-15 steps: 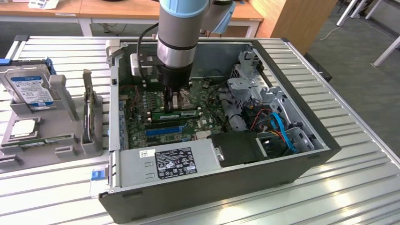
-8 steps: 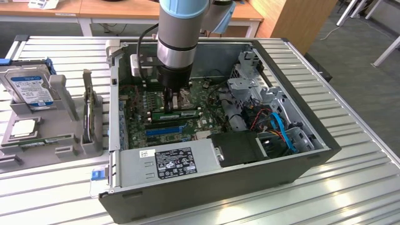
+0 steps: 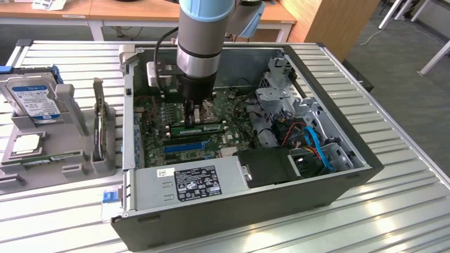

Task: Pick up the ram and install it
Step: 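Press down the ram until it locks into place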

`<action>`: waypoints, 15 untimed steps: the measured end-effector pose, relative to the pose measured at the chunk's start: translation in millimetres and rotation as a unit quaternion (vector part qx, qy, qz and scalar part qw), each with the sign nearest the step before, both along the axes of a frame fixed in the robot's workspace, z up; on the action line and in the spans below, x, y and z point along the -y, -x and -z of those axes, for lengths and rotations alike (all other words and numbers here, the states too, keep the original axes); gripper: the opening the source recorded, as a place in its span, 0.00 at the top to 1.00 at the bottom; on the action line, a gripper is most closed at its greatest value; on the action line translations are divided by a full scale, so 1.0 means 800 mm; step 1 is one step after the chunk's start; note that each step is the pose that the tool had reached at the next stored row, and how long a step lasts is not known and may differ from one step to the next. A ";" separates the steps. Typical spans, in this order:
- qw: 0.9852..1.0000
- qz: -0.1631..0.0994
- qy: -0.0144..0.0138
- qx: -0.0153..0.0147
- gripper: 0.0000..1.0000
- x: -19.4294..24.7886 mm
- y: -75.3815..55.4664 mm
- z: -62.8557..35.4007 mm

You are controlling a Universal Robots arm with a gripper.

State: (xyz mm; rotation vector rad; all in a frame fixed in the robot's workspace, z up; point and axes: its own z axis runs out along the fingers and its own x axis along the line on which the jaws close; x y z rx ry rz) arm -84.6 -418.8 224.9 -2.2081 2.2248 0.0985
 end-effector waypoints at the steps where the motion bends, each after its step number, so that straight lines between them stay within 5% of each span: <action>1: 1.000 0.000 0.000 0.000 0.90 0.0000 0.000 0.000; 15: 1.000 0.000 0.000 0.000 0.90 0.0003 0.000 0.003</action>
